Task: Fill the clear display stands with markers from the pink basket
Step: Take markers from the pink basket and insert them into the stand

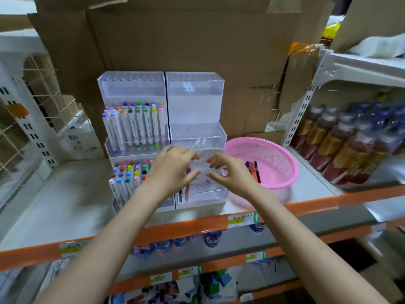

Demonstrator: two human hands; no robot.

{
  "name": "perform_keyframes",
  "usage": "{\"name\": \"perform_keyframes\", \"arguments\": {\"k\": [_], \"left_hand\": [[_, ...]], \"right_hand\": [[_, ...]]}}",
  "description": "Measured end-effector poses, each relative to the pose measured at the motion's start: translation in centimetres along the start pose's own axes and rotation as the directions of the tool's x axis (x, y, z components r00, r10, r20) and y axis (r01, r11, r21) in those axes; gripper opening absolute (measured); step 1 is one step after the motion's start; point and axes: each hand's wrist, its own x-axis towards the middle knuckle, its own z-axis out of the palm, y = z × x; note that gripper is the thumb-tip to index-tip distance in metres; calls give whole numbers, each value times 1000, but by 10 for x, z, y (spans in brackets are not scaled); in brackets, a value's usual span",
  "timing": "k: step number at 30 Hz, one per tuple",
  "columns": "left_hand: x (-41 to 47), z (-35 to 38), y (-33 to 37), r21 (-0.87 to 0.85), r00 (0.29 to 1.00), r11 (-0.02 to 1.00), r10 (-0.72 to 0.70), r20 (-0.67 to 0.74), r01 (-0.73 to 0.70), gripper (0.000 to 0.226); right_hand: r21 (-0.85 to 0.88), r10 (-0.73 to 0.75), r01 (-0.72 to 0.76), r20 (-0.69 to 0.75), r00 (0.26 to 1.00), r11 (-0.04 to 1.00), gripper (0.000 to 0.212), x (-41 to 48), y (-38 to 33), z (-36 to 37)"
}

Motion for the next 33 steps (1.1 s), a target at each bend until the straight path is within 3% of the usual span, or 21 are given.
{"name": "perform_keyframes", "arguments": {"k": [4, 13, 19, 25, 29, 33], "left_hand": [[24, 16, 24, 79, 996, 992, 93, 7, -94, 33], [94, 85, 92, -140, 991, 982, 128, 26, -124, 26], [119, 145, 102, -202, 964, 969, -87, 253, 141, 21], [143, 177, 102, -47, 815, 893, -387, 432, 448, 15], [148, 185, 102, 23, 741, 873, -427, 518, 487, 11], [152, 185, 103, 39, 717, 870, -430, 548, 492, 12]], "right_hand": [[-38, 14, -16, -50, 999, 999, 25, -8, 22, -20], [-103, 184, -187, -45, 982, 977, 18, -8, 109, -70], [-201, 341, -309, 152, 928, 930, 25, 15, 166, -71], [-305, 497, -416, 271, 824, 857, 30, 41, 194, -59], [-320, 520, -430, 298, 800, 844, 50, 44, 199, -57], [-336, 530, -433, 299, 793, 836, 57, 43, 199, -57]]}}
